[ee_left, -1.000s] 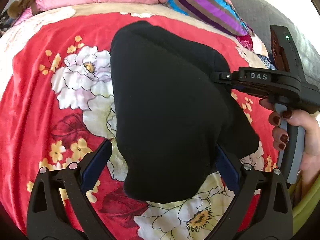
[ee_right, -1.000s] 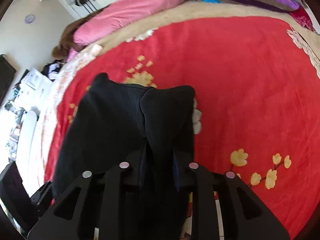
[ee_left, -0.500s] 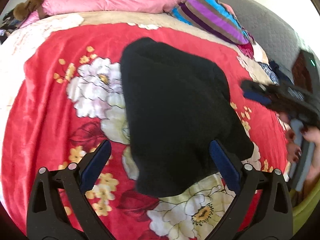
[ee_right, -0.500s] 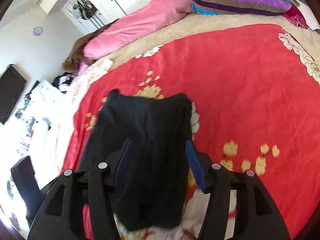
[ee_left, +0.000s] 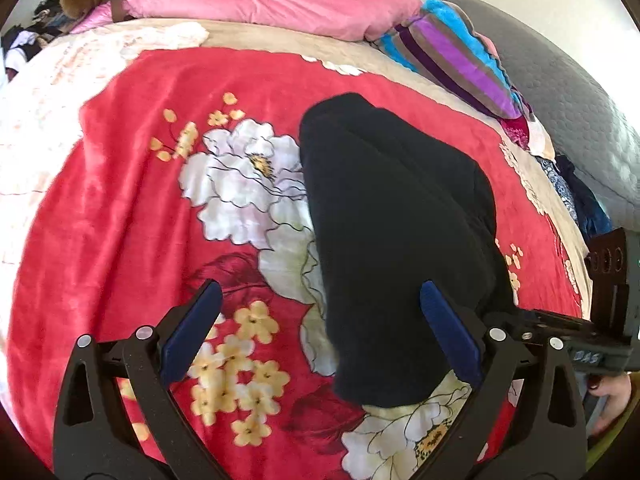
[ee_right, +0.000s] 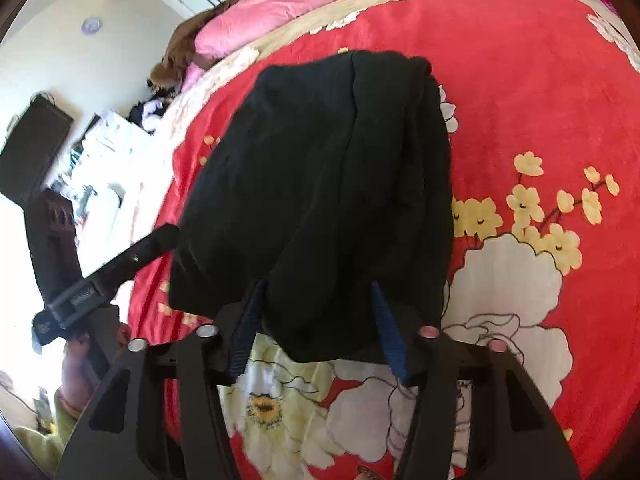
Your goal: Fold small clothes
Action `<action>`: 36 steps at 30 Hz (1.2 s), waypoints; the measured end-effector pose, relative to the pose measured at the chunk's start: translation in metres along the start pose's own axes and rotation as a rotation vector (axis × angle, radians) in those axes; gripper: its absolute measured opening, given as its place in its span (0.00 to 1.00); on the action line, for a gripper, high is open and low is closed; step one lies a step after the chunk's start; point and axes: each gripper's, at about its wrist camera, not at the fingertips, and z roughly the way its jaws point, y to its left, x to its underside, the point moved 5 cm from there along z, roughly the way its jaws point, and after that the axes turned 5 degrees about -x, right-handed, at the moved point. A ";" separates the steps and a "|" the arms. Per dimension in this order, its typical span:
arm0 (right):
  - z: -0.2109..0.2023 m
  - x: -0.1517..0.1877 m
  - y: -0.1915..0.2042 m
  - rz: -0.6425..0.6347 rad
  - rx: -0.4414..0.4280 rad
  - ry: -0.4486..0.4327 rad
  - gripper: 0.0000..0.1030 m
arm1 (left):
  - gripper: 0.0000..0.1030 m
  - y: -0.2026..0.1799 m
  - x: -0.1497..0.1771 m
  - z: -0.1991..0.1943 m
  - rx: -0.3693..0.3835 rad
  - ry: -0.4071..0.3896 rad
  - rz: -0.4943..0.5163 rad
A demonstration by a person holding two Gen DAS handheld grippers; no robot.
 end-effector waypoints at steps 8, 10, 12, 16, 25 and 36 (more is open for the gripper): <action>-0.052 -0.002 0.006 -0.105 0.074 -0.061 0.15 | 0.91 -0.019 0.003 0.000 0.022 0.006 0.049; -0.059 0.000 0.004 -0.160 0.159 -0.062 0.15 | 0.91 -0.031 0.006 0.000 0.039 0.011 0.084; -0.049 0.004 -0.006 -0.138 0.191 -0.025 0.16 | 0.91 -0.038 0.009 0.005 0.021 0.020 0.119; -0.015 0.013 -0.025 -0.089 0.201 0.051 0.19 | 0.92 -0.037 0.017 0.018 -0.023 0.060 0.132; -0.066 -0.007 -0.033 0.022 0.108 -0.163 0.54 | 0.92 -0.032 0.016 0.012 -0.041 0.050 0.114; -0.090 -0.034 -0.007 -0.134 0.216 -0.343 0.50 | 0.84 -0.056 0.000 -0.031 0.015 -0.054 0.164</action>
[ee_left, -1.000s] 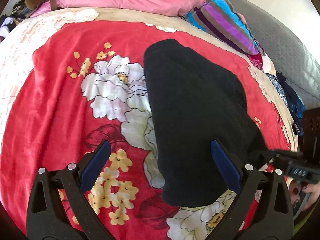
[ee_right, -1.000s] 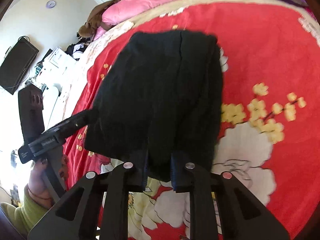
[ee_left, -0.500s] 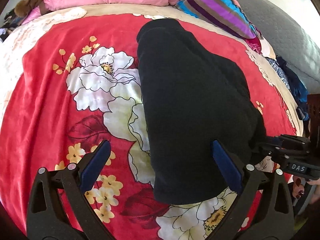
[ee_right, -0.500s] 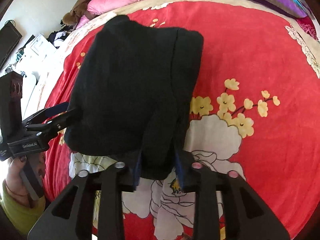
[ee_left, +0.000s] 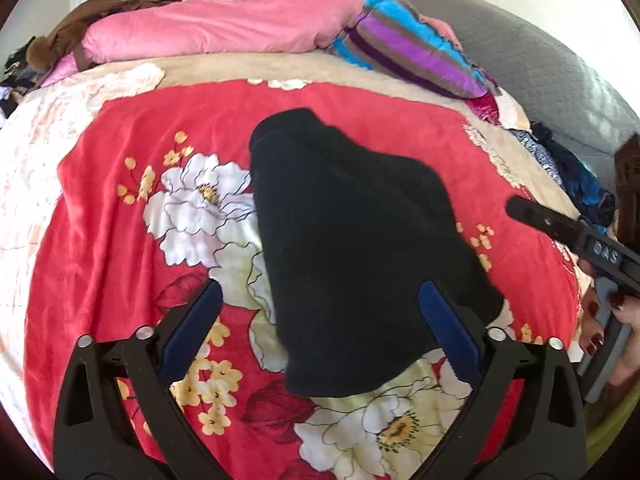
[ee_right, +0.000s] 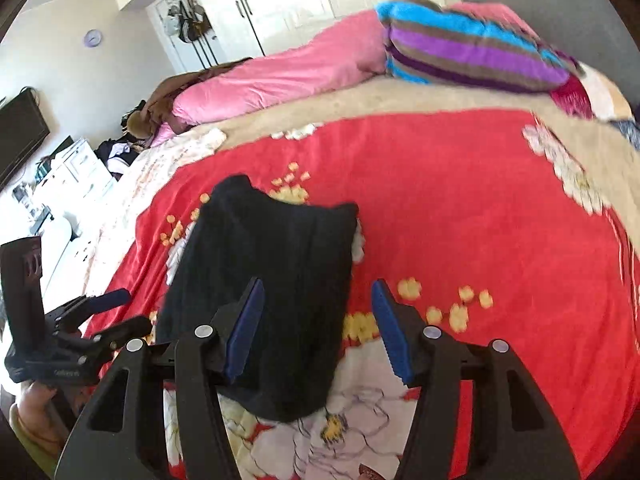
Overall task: Fold small clothes
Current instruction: 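Open the right gripper and release the folded black shirt onto the blanket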
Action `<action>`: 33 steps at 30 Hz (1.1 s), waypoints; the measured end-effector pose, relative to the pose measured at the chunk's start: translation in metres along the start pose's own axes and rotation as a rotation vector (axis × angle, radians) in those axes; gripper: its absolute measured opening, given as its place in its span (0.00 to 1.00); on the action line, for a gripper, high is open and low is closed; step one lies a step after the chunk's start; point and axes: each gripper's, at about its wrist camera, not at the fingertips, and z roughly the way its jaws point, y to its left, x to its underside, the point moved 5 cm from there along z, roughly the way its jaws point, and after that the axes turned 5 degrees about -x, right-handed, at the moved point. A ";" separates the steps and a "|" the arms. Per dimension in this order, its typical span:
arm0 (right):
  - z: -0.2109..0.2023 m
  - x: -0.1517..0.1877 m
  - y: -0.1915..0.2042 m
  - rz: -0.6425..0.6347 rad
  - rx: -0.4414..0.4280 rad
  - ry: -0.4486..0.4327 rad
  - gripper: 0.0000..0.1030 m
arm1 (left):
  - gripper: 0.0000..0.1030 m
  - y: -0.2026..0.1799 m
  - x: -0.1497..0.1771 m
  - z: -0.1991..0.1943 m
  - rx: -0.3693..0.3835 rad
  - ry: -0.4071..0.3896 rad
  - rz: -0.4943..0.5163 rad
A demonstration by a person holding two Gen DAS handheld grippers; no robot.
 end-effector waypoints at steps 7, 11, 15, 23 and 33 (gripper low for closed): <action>0.055 -0.011 0.019 -0.044 -0.056 0.103 0.44 | 0.60 -0.003 0.015 0.027 0.013 0.083 0.018; 0.093 0.002 0.012 -0.019 -0.017 0.204 0.42 | 0.60 0.002 0.024 0.041 0.035 0.117 -0.009; 0.109 0.010 0.003 -0.013 0.044 0.235 0.41 | 0.61 0.007 0.029 0.051 0.055 0.134 -0.031; 0.101 0.006 -0.001 0.031 -0.011 0.187 0.43 | 0.63 0.008 0.027 0.050 0.054 0.130 -0.045; 0.065 -0.009 0.000 0.058 -0.011 0.055 0.84 | 0.67 0.006 0.022 0.035 0.030 0.109 -0.031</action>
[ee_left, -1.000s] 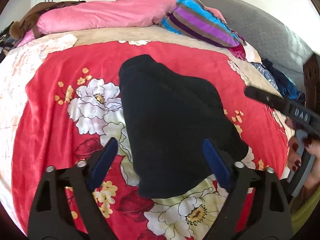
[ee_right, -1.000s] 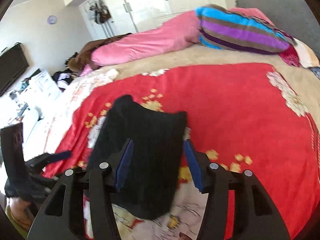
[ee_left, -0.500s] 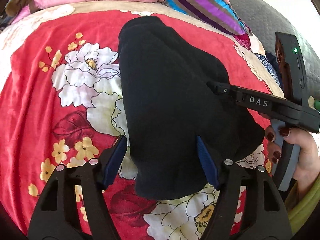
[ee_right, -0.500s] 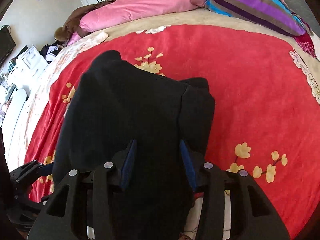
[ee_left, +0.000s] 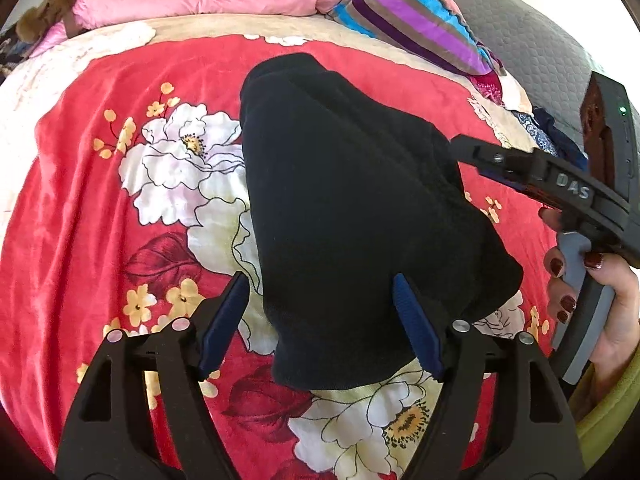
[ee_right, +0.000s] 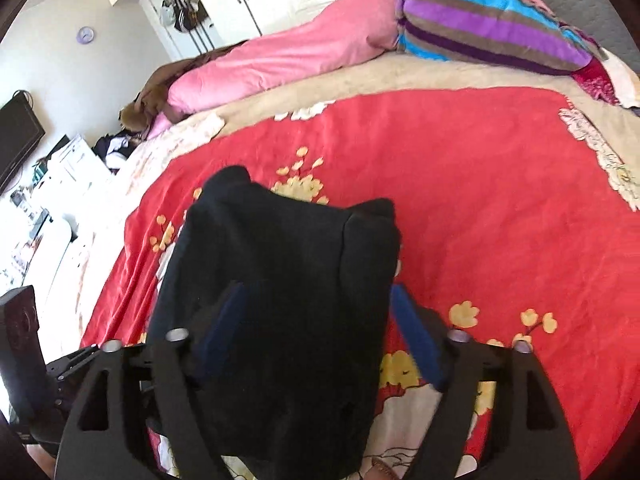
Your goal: Fold small clothes
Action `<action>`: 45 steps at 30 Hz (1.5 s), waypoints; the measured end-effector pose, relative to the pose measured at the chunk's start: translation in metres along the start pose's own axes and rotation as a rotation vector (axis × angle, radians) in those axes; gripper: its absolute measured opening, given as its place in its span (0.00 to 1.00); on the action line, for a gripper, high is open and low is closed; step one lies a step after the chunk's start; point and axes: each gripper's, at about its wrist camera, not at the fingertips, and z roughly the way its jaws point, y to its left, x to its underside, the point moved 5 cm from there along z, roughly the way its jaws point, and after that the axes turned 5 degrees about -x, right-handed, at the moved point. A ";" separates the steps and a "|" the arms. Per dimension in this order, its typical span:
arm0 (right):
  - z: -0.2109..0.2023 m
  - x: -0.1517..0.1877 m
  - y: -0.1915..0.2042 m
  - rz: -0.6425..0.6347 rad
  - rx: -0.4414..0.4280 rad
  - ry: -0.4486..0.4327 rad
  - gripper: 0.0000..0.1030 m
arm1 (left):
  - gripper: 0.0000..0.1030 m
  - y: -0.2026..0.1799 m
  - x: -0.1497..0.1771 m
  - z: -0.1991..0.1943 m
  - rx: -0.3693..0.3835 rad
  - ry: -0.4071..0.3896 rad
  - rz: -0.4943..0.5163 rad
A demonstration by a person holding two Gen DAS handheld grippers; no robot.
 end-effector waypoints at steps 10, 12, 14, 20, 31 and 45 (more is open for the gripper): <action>-0.036 -0.006 0.002 -0.009 0.027 -0.103 0.96 | 0.88 0.003 -0.008 -0.021 -0.037 -0.049 -0.005; -0.050 -0.009 0.002 -0.007 0.027 -0.144 0.96 | 0.91 0.005 -0.011 -0.028 -0.056 -0.067 -0.013; -0.061 -0.010 0.002 0.001 0.023 -0.174 0.96 | 0.91 0.007 -0.012 -0.035 -0.077 -0.082 -0.020; -0.092 -0.003 0.002 -0.002 0.040 -0.233 0.96 | 0.91 0.011 -0.013 -0.059 -0.166 -0.135 -0.020; -0.122 0.034 0.020 -0.038 0.050 -0.227 0.96 | 0.91 0.006 0.013 -0.101 -0.209 -0.212 -0.031; -0.125 0.120 0.038 -0.088 0.189 -0.044 0.96 | 0.91 -0.005 0.062 -0.098 -0.194 -0.111 -0.023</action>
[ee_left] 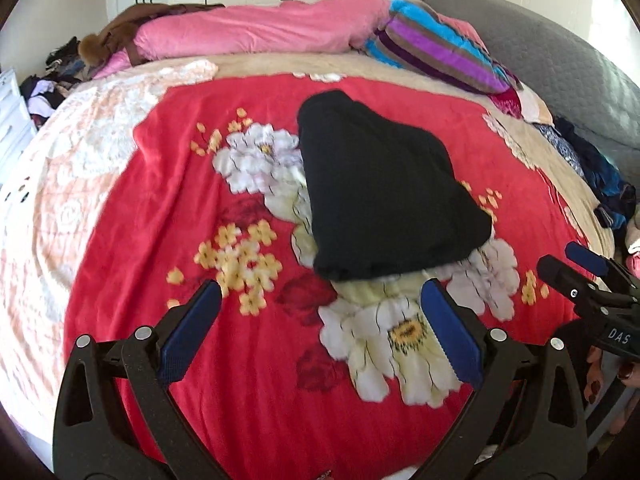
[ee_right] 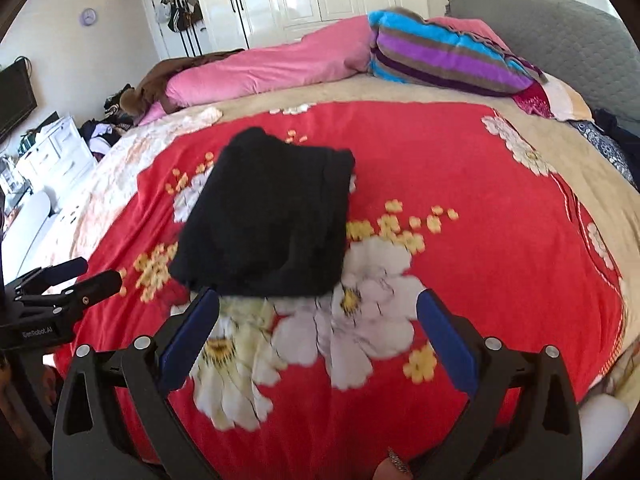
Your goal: Fold small clothes
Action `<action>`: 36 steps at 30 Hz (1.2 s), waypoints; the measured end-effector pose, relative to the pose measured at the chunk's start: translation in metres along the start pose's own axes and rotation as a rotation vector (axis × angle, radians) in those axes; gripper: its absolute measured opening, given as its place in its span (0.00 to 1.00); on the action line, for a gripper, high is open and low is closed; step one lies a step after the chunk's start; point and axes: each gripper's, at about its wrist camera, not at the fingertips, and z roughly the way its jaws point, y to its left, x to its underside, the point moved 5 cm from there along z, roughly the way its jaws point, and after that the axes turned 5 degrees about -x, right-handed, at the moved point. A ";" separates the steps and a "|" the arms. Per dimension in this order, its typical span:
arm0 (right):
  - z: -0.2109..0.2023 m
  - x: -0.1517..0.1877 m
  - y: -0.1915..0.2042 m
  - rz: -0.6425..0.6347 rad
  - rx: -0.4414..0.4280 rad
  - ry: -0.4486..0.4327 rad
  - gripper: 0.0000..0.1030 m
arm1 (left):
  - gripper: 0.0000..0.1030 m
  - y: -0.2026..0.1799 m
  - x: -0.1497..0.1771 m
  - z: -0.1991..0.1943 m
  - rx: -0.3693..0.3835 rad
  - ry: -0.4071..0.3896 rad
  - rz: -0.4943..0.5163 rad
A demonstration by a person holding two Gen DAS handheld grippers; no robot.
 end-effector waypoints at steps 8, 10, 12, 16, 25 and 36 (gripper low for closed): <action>-0.002 0.002 -0.008 0.045 -0.022 -0.001 0.96 | 0.91 -0.005 0.008 -0.003 -0.008 0.015 0.002; -0.002 0.002 -0.009 0.046 -0.022 -0.004 0.96 | 0.91 -0.004 0.008 -0.005 -0.009 0.016 -0.004; -0.002 0.003 -0.008 0.043 -0.020 -0.004 0.96 | 0.91 -0.003 0.007 -0.005 -0.014 0.020 -0.008; -0.002 0.005 -0.008 0.039 -0.014 0.000 0.96 | 0.91 -0.003 0.007 -0.006 -0.019 0.021 -0.006; -0.003 0.006 -0.009 0.043 -0.011 -0.003 0.96 | 0.91 0.000 0.005 -0.007 -0.037 0.026 -0.008; -0.004 0.006 -0.010 0.045 -0.006 -0.005 0.96 | 0.91 -0.002 0.005 -0.008 -0.037 0.020 -0.012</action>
